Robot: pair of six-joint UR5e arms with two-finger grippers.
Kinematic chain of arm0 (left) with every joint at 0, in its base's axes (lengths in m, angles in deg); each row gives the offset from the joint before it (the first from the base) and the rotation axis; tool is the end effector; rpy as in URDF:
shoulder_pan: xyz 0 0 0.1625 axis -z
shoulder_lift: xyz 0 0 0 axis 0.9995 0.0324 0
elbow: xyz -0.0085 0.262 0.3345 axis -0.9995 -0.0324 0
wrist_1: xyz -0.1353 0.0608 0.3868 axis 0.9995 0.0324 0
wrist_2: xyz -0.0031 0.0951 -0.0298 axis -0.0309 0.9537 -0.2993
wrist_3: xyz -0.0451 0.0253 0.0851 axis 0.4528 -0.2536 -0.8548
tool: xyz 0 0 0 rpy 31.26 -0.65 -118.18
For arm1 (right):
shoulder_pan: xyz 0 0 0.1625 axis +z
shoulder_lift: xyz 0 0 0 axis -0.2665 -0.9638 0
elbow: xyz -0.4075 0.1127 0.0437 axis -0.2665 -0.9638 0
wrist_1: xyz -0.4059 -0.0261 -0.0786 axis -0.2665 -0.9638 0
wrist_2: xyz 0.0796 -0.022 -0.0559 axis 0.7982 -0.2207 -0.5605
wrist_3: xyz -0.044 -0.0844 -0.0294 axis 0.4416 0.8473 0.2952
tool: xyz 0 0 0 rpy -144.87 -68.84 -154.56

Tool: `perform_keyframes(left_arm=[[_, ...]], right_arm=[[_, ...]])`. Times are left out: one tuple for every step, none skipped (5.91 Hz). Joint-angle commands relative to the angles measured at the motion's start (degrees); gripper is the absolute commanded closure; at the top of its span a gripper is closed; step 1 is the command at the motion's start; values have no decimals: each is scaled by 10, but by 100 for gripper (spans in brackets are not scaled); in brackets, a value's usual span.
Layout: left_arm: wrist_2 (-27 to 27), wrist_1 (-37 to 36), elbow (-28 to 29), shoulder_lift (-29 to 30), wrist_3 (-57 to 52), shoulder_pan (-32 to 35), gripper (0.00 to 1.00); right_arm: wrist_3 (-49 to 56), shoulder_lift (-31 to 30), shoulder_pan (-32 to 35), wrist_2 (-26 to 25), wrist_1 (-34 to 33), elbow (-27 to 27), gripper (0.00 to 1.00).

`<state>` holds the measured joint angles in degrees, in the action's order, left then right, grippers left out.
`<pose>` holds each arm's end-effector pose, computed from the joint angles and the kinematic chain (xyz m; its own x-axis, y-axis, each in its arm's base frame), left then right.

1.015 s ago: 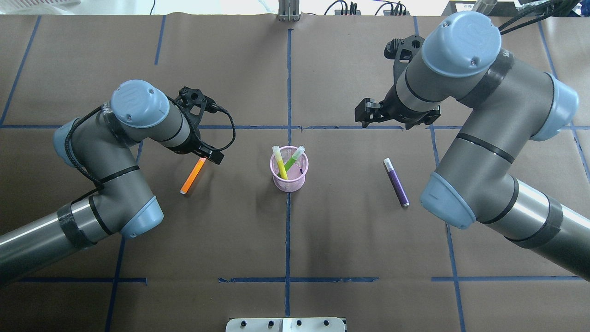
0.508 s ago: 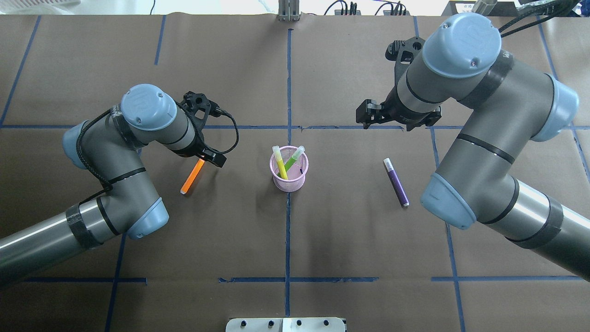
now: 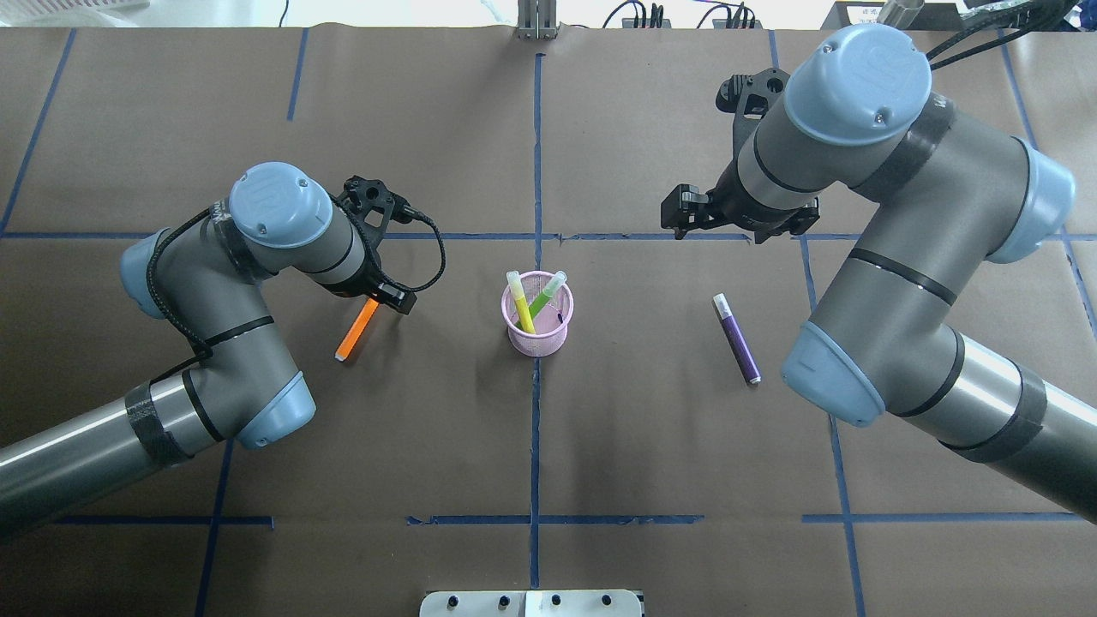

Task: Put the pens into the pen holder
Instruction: 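Lower the left gripper and close it on the orange pen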

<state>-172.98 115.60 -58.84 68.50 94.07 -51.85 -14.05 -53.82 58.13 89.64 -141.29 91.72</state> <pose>0.5041 -0.4946 0.3408 0.6376 0.4537 -0.6226 -0.2181 0.8814 0.4190 -0.3787 -0.4829 0.2329 0.6933 0.0515 0.7188 -0.1586 0.9839 0.0825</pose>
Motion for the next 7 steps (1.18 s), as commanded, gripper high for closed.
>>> perform_keyframes(left_arm=[[0, 0, 0, -2, -1, -1, 29], [0, -1, 0, -3, -1, -1, 30], [0, 0, 0, -5, -1, -1, 32], [-1, 0, 0, -5, -1, -1, 40], [-1, -1, 0, -5, -1, -1, 53], [-17, 0, -1, -5, 0, 0, 76], [-24, 0, -2, -6, 1, 0, 93]], right_arm=[[5, 0, 0, 0, 0, 0, 0], [6, 0, 0, 0, 0, 1, 0], [6, 0, 0, 0, 0, 1, 0], [6, 0, 0, 0, 0, 1, 0], [6, 1, 2, 0, 0, 3, 0], [6, 1, 2, 0, 0, 3, 0], [6, 1, 2, 0, 0, 7, 0]])
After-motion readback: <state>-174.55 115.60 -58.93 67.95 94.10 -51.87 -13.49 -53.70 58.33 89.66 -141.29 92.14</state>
